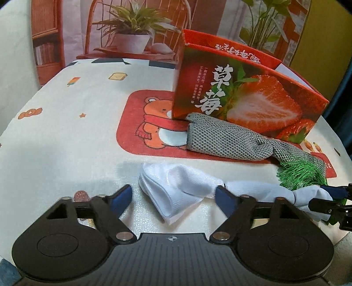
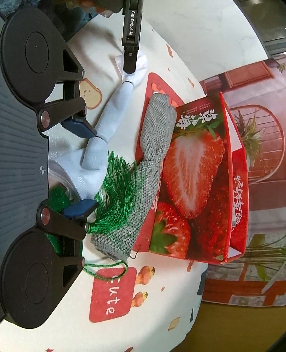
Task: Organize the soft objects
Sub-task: 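Lower the right gripper and grasp the white sock pair, then carry the white socks over the box and open the right gripper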
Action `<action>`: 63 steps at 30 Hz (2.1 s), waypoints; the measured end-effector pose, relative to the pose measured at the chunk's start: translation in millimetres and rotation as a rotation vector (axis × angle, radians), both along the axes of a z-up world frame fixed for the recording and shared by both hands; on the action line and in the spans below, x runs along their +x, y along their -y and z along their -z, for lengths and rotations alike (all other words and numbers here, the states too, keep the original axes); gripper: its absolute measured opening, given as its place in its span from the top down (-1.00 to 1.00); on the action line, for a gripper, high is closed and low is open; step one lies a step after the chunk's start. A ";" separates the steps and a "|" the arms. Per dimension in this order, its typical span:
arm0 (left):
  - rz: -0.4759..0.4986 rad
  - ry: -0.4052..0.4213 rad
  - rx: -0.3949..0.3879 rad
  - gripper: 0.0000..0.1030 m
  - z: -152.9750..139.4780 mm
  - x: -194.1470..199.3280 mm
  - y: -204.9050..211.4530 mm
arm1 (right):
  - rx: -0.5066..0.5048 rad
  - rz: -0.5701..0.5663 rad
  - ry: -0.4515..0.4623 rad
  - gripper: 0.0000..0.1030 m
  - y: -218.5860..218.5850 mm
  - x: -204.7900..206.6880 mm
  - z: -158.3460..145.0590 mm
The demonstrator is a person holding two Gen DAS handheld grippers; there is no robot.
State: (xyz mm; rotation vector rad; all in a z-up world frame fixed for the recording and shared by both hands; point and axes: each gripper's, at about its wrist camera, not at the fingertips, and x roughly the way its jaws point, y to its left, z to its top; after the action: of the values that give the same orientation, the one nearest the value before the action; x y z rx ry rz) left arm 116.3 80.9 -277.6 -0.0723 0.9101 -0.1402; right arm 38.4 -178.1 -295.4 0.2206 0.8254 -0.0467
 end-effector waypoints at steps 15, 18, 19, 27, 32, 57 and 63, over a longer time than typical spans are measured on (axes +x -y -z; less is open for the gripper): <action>0.049 0.053 0.005 0.86 -7.0 -11.3 5.6 | -0.064 -0.042 -0.016 0.68 -10.1 0.3 2.1; 0.046 0.103 0.034 0.86 -18.8 -19.3 9.0 | -0.051 -0.048 0.002 0.77 -10.1 -2.1 -2.4; 0.047 0.128 0.039 0.86 -24.9 -22.9 10.9 | -0.045 -0.049 0.016 0.78 -10.0 -3.0 -5.9; 0.070 0.269 0.008 0.86 -74.0 -20.2 17.9 | -0.030 -0.009 0.196 0.78 5.4 -3.3 -51.9; 0.077 0.328 -0.016 0.86 -101.1 -1.1 26.2 | -0.045 0.026 0.289 0.78 25.4 10.7 -82.1; 0.248 0.041 -0.027 0.85 -77.3 180.2 67.9 | -0.179 0.067 0.203 0.78 117.7 136.2 -94.3; 0.263 0.040 -0.018 0.34 -75.9 191.5 66.0 | -0.174 0.064 0.170 0.78 124.7 148.1 -84.8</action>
State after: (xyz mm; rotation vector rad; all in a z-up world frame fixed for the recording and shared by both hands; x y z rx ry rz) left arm 307.8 15.0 -201.7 0.0335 0.8759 -0.3927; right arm 186.5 -302.9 -210.7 0.0849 0.6406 -0.1575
